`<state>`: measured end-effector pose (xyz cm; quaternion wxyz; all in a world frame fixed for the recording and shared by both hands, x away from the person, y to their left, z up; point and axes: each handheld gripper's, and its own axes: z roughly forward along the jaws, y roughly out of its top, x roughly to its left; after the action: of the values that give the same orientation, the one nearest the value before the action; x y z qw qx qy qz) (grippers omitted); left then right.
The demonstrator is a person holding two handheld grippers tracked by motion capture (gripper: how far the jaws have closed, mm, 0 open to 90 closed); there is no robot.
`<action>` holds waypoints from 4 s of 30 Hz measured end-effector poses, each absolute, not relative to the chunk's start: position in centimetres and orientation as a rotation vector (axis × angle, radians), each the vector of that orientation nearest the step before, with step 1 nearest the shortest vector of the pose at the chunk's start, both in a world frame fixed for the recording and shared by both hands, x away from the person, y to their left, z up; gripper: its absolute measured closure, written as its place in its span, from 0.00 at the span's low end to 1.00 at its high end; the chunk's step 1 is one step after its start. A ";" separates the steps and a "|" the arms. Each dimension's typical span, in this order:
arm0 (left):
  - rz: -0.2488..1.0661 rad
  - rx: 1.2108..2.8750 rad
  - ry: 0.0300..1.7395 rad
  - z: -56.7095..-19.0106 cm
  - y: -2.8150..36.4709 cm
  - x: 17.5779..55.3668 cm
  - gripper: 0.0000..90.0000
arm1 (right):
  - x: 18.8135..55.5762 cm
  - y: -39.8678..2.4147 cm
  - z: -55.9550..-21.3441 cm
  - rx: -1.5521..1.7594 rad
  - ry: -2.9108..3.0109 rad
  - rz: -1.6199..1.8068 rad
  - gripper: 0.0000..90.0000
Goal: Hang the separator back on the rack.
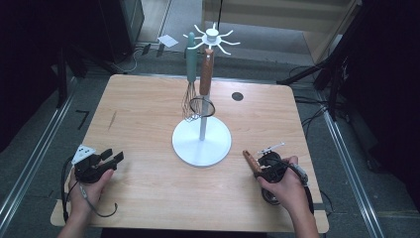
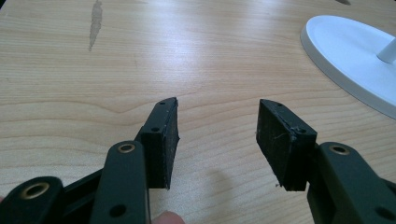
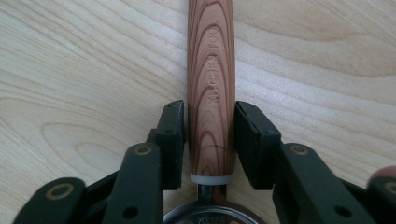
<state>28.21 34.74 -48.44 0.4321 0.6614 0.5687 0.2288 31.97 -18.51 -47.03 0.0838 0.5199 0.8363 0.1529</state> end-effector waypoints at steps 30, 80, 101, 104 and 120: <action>0.557 1.657 1.430 -48.5 34.7 28.3 0.56 | 30.4 -19.3 -47.0 1.600 2.473 0.427 0.79; 0.614 1.694 1.374 -48.1 34.0 28.1 0.27 | 28.2 -15.5 -41.0 1.245 2.072 1.288 0.79; 0.575 1.703 1.386 -47.6 34.8 28.0 0.03 | 28.0 -14.2 -37.3 1.104 1.941 1.431 0.79; 0.581 1.711 1.389 -47.7 34.8 28.0 0.03 | 27.9 -14.1 -36.9 1.088 1.921 1.440 0.79; 0.592 1.723 1.401 -47.9 34.7 28.0 0.00 | 28.1 -13.5 -33.9 1.015 1.831 1.509 0.79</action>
<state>28.04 34.75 -47.86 0.4094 0.6840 0.5561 0.2351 28.06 -13.52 -33.88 0.2767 0.3780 0.6818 0.5619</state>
